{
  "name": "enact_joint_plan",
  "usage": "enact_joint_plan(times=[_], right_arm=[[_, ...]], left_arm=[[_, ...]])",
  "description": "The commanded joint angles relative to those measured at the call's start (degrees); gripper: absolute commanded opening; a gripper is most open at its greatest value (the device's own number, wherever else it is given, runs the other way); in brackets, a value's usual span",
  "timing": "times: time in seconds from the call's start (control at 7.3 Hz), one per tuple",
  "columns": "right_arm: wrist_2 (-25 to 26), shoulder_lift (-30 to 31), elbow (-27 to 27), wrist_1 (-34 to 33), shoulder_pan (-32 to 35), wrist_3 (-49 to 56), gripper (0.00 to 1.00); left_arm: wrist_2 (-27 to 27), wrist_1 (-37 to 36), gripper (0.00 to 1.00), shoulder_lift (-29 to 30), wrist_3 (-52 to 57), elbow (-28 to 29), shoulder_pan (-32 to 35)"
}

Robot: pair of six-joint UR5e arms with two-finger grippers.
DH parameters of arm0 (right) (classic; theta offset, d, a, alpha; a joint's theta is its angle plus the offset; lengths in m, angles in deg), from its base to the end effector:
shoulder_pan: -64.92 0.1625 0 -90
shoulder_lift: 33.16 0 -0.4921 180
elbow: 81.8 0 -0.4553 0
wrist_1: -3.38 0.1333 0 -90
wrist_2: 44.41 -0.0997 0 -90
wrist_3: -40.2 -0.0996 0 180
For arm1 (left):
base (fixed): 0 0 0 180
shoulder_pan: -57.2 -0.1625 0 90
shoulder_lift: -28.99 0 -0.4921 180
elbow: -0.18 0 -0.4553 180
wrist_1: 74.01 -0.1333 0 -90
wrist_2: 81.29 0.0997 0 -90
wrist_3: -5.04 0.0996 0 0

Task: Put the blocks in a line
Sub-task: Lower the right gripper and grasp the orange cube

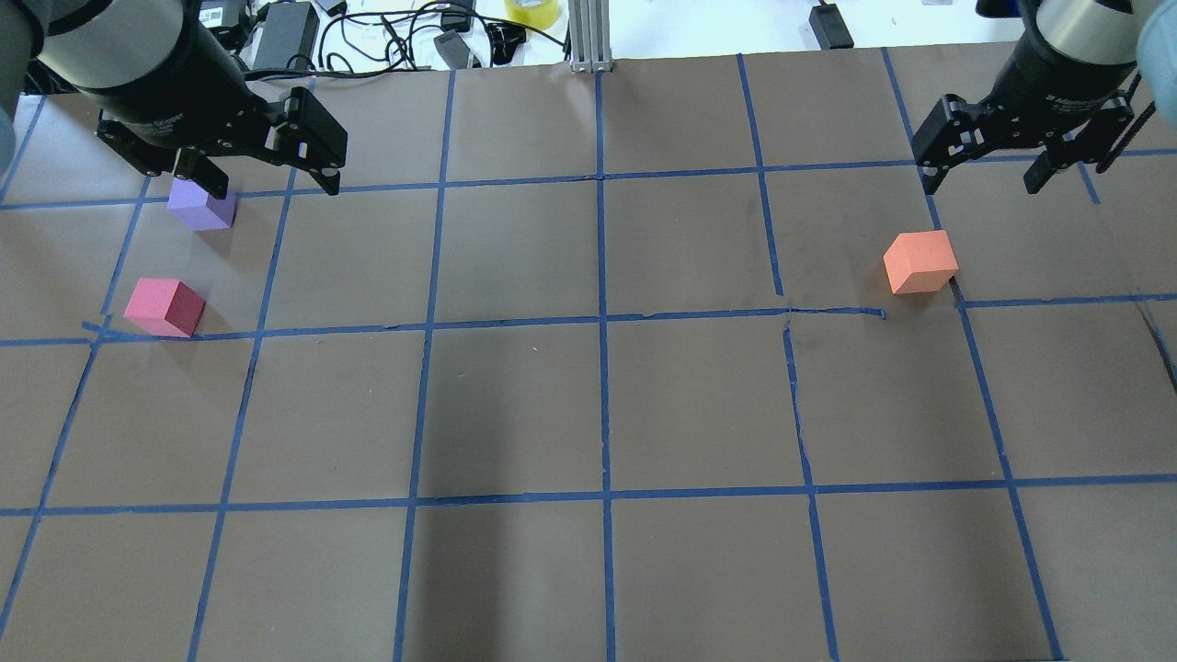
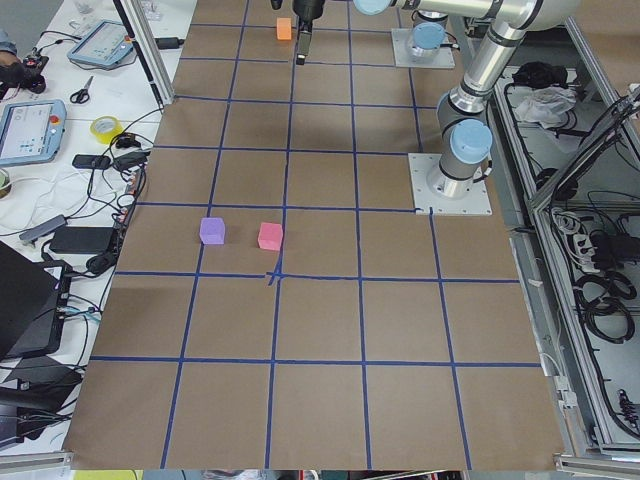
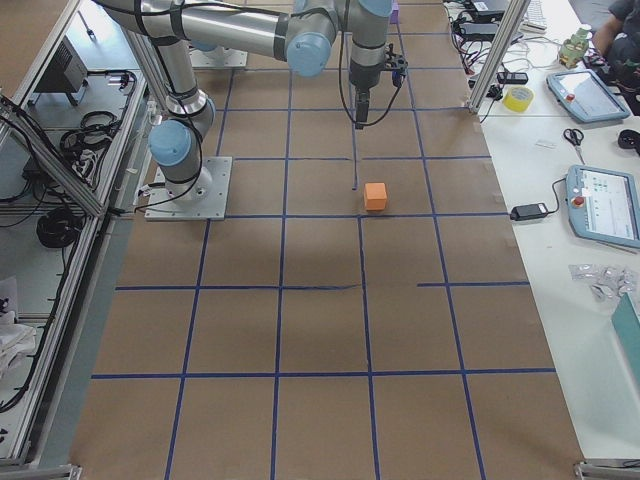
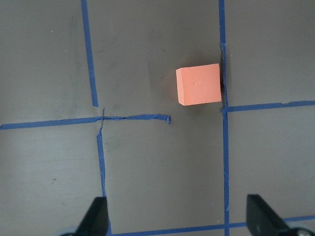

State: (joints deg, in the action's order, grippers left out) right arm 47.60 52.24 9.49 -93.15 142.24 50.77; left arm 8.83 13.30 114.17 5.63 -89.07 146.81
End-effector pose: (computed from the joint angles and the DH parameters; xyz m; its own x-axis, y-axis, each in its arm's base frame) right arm -0.0036 -0.6072 0.5079 -0.9986 0.0371 0.0365 0.0369 0.9993 -0.0045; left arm -0.1295 -0.5257 0.6128 -1.0000 0.0031 -0.0036 0.0036 0.9896 -0.1436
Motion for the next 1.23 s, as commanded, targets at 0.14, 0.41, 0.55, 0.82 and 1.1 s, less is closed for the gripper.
enact_joint_plan(times=[0.14, 0.41, 0.55, 0.82, 1.1], right_arm=[[0.1, -6.71, 0.2, -9.43, -2.97, 9.55, 1.0], [-0.51, -11.72, 0.47, -11.99, -3.15, 11.12, 1.0], [-0.77, -13.92, 2.04, -16.19, -3.15, 12.44, 1.0], [-0.6, -15.43, 8.61, -25.95, -3.67, 14.72, 1.0], [-0.87, -18.05, 9.52, -27.29, -6.21, 14.92, 1.0]], left_arm=[[1.45, 1.97, 1.0, -0.27, 0.54, -0.39, -0.23], [1.55, 1.46, 1.0, 0.51, 0.55, -1.09, 0.12], [1.81, 1.37, 1.0, 0.17, 0.63, -1.09, -0.14], [2.08, 2.76, 1.0, -0.8, 0.72, -0.75, -0.23], [1.9, 3.74, 1.0, -1.24, 0.63, -0.31, -0.06]])
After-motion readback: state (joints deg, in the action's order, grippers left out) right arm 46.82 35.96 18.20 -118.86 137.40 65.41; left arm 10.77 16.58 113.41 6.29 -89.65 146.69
